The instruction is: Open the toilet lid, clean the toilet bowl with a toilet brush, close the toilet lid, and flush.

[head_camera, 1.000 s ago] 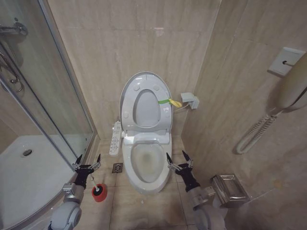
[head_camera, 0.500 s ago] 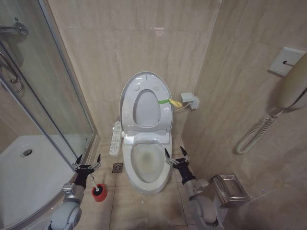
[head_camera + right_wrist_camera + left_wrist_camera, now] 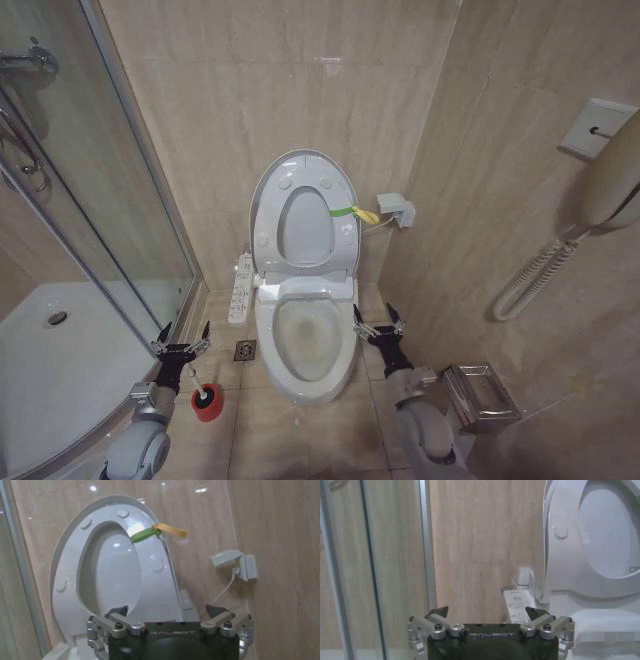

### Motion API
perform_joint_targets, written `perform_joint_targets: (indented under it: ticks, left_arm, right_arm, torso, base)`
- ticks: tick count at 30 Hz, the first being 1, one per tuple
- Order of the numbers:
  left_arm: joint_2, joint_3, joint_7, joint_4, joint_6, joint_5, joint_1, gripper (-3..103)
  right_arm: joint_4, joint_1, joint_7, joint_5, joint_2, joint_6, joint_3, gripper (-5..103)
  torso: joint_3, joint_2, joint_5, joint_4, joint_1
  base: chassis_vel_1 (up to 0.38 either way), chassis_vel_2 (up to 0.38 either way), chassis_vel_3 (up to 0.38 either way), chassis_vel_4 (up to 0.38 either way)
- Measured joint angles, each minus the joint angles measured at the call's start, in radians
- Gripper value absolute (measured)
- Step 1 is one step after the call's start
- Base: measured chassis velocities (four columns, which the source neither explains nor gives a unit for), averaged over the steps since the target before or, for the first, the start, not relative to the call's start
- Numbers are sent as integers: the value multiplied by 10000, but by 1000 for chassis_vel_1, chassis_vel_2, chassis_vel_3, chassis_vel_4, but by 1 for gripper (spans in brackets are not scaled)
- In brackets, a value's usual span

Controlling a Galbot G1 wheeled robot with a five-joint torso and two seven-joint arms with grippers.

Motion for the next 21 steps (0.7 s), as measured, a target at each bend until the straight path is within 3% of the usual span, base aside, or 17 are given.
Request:
perform_joint_targets:
  ticks: [21]
  left_arm:
    - [0,0,0,0,0,0,-1,100]
  right_arm:
    - [-541,596,-182,422,58,164,12,100]
  torso:
    - [0,0,0,0,0]
  base:
    - [-12,8,10,-9]
